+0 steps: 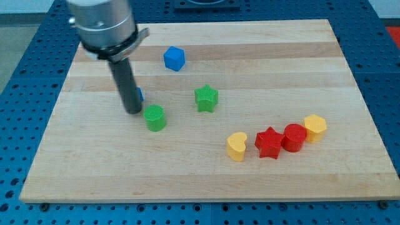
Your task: Place the blue triangle to the bottom of the blue cube
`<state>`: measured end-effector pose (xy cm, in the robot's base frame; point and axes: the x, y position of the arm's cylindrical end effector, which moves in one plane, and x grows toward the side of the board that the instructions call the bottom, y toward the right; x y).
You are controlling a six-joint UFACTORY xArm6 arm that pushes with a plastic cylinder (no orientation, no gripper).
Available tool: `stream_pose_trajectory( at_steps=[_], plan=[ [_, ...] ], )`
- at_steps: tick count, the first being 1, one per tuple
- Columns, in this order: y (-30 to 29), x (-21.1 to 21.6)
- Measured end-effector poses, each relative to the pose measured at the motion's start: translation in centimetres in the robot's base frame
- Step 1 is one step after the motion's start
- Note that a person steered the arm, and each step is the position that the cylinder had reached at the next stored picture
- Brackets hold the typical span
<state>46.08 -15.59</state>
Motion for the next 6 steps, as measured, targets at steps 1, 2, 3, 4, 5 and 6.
stream_pose_trajectory(
  at_steps=[1,2,3,4,5,6],
  plan=[
    [-2.1,1.1],
    [-1.8,-2.1],
    [2.3,-6.7],
    [4.7,-7.5],
    [5.6,-7.8],
    [7.6,-10.1]
  ],
)
